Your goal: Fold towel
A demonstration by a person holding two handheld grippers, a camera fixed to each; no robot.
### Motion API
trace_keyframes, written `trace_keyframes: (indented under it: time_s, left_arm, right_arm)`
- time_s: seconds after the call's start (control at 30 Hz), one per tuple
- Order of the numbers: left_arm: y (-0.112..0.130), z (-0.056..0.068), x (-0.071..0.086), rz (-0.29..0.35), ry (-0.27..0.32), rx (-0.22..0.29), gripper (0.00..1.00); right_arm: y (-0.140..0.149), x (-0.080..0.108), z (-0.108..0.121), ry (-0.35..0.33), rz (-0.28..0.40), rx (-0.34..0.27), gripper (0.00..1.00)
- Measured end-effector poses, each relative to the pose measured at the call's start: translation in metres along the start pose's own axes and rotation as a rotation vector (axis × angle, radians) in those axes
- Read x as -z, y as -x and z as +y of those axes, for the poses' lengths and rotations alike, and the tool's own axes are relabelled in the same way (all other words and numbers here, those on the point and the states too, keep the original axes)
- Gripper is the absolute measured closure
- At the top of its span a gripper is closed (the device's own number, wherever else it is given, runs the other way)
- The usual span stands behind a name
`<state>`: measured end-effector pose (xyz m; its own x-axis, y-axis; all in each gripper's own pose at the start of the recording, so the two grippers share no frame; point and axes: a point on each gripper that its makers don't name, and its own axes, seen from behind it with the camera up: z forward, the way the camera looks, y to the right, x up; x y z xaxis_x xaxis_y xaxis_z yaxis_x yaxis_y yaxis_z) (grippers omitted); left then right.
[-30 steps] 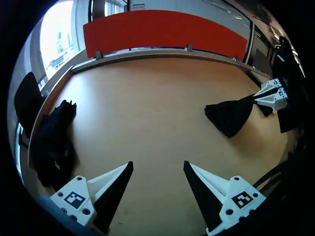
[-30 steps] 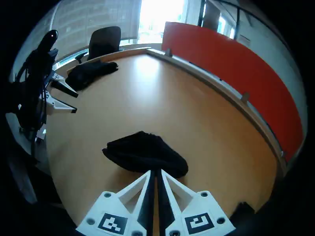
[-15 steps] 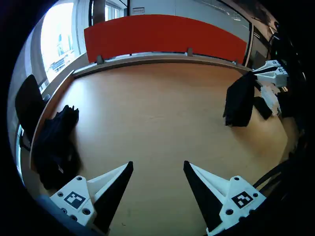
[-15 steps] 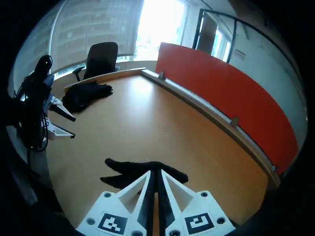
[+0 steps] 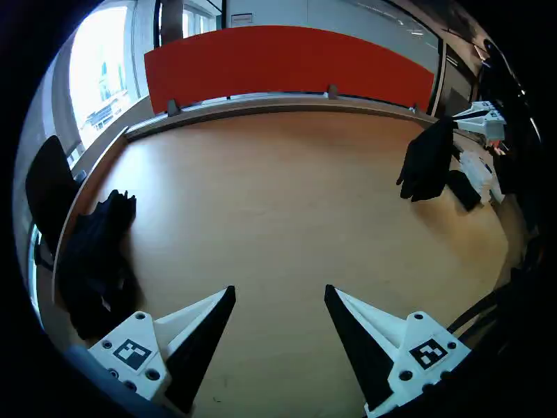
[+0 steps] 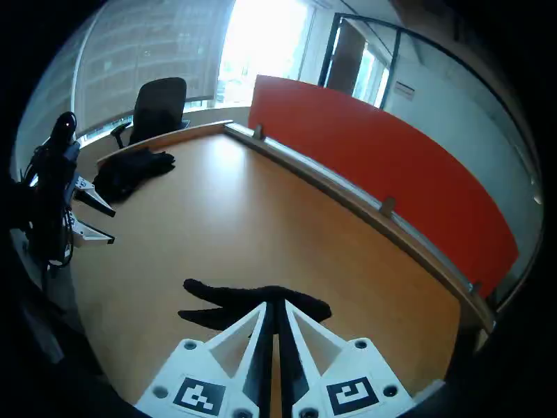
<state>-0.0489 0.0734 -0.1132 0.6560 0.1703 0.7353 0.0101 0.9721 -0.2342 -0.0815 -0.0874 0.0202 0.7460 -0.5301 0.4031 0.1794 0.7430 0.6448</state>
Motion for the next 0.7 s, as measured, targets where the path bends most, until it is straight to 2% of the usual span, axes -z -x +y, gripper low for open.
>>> trace_keyframes:
  time_s: [0.5, 0.7]
  left_arm:
    - [-0.005, 0.006, -0.005, -0.001, 0.006, 0.0, 0.05]
    - [-0.007, 0.006, -0.006, -0.001, 0.004, -0.004, 0.05]
  right_arm:
    - [0.033, 0.022, 0.068, 0.071, -0.061, -0.008, 0.96]
    - [0.044, 0.028, 0.091, 0.095, -0.073, -0.035, 0.96]
